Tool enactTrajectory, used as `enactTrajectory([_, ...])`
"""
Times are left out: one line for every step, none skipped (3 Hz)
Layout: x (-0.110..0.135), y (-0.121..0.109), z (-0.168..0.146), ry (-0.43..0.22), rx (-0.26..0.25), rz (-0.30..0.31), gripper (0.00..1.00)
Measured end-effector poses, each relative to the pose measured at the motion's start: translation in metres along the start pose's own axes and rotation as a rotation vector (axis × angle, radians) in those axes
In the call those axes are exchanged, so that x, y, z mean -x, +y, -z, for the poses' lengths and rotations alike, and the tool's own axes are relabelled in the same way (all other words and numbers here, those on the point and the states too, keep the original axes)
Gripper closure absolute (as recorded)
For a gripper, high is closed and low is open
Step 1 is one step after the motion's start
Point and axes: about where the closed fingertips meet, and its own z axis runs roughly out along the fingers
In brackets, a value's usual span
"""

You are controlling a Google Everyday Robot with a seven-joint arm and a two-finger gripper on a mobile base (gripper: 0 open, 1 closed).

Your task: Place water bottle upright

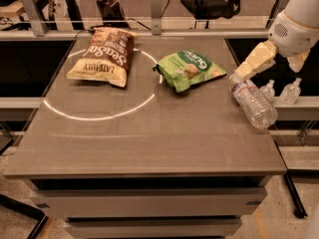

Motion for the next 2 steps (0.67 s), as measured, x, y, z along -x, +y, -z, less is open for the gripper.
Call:
enactTrajectory([0.011,0.01,-0.013,0.025,0.017,0.0,0.0])
enactTrajectory([0.021,0.022,-0.027,0.042,0.037,0.006,0.0])
